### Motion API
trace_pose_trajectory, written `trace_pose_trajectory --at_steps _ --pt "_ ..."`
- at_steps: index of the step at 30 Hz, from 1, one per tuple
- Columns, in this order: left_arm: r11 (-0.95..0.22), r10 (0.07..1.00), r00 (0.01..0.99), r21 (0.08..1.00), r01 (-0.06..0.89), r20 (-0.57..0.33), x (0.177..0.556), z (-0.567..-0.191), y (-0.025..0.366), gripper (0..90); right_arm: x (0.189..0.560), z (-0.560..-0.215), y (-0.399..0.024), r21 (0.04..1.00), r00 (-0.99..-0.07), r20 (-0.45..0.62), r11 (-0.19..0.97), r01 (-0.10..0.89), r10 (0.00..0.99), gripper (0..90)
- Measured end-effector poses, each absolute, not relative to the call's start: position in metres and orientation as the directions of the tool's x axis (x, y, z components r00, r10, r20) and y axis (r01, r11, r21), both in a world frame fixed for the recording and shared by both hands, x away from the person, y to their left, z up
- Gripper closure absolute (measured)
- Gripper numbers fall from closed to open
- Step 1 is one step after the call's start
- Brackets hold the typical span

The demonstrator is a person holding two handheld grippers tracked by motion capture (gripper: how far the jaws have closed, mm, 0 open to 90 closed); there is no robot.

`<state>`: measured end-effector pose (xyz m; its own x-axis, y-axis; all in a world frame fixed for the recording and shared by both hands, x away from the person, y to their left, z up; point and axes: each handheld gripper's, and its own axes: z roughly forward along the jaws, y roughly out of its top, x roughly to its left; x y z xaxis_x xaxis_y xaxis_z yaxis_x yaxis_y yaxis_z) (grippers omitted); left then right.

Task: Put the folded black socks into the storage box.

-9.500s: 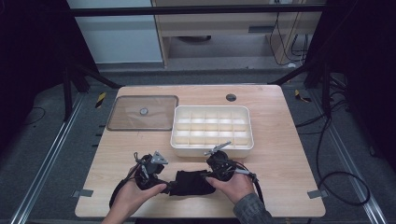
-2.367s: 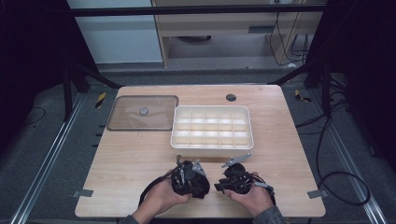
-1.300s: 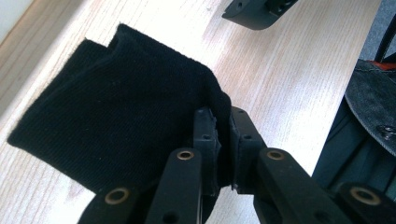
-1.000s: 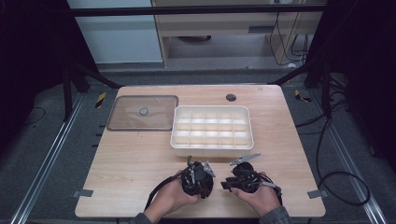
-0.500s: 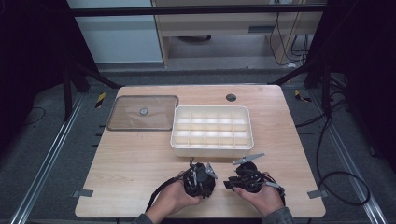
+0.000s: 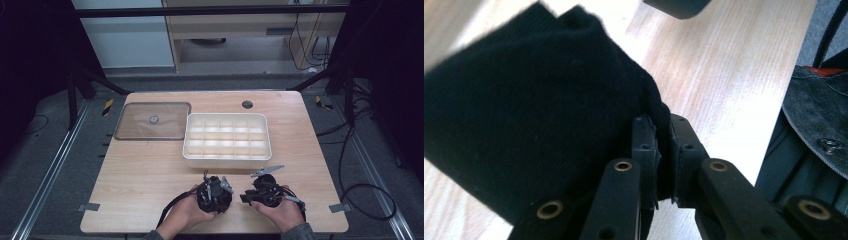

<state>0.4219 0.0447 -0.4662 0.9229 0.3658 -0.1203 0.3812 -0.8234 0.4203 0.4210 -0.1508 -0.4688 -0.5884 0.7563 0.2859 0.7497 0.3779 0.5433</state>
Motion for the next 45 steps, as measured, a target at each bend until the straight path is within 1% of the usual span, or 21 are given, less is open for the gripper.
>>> trace_pose_trajectory --at_steps 2,6,10,14,18,21,24,27,32,38,42,45 --pt "-0.825 0.36 0.926 0.424 0.373 -0.115 0.42 -0.469 0.043 83.0 0.421 -0.468 -0.152 0.542 -0.584 0.291 0.372 0.753 0.758 69.0" --pt "-0.814 0.382 0.919 0.435 0.386 -0.1 0.42 -0.468 0.045 82.8 0.421 -0.465 -0.155 0.549 -0.581 0.288 0.366 0.752 0.761 68.7" --pt "-0.796 0.406 0.907 0.442 0.413 -0.117 0.424 -0.467 0.049 82.3 0.421 -0.462 -0.158 0.558 -0.583 0.284 0.363 0.746 0.762 68.3" --pt "-0.779 0.417 0.898 0.454 0.432 -0.139 0.424 -0.465 0.051 79.9 0.422 -0.461 -0.16 0.56 -0.575 0.285 0.353 0.749 0.767 67.7" --pt "-0.765 0.43 0.894 0.473 0.436 -0.128 0.425 -0.46 0.055 77.0 0.422 -0.46 -0.159 0.558 -0.574 0.287 0.353 0.751 0.767 67.4" --pt "-0.754 0.444 0.887 0.483 0.445 -0.125 0.425 -0.458 0.059 72.7 0.423 -0.459 -0.159 0.558 -0.577 0.282 0.358 0.748 0.766 66.3" --pt "-0.735 0.466 0.879 0.507 0.45 -0.104 0.425 -0.454 0.062 63.4 0.423 -0.458 -0.158 0.556 -0.573 0.283 0.356 0.751 0.769 65.3" --pt "-0.715 0.48 0.871 0.529 0.457 -0.104 0.425 -0.451 0.066 57.0 0.424 -0.456 -0.156 0.563 -0.578 0.279 0.357 0.746 0.767 64.4" --pt "-0.693 0.501 0.86 0.548 0.468 -0.101 0.427 -0.448 0.072 49.4 0.426 -0.454 -0.155 0.565 -0.578 0.274 0.358 0.743 0.768 62.6" --pt "-0.665 0.511 0.851 0.573 0.479 -0.12 0.426 -0.442 0.078 46.2 0.425 -0.452 -0.154 0.57 -0.577 0.277 0.353 0.742 0.768 59.8" --pt "-0.648 0.514 0.849 0.596 0.475 -0.119 0.423 -0.434 0.083 41.4 0.424 -0.449 -0.153 0.575 -0.569 0.282 0.338 0.745 0.773 57.7" --pt "-0.625 0.536 0.837 0.616 0.479 -0.108 0.422 -0.427 0.092 37.6 0.425 -0.444 -0.152 0.583 -0.569 0.274 0.336 0.74 0.775 53.6"
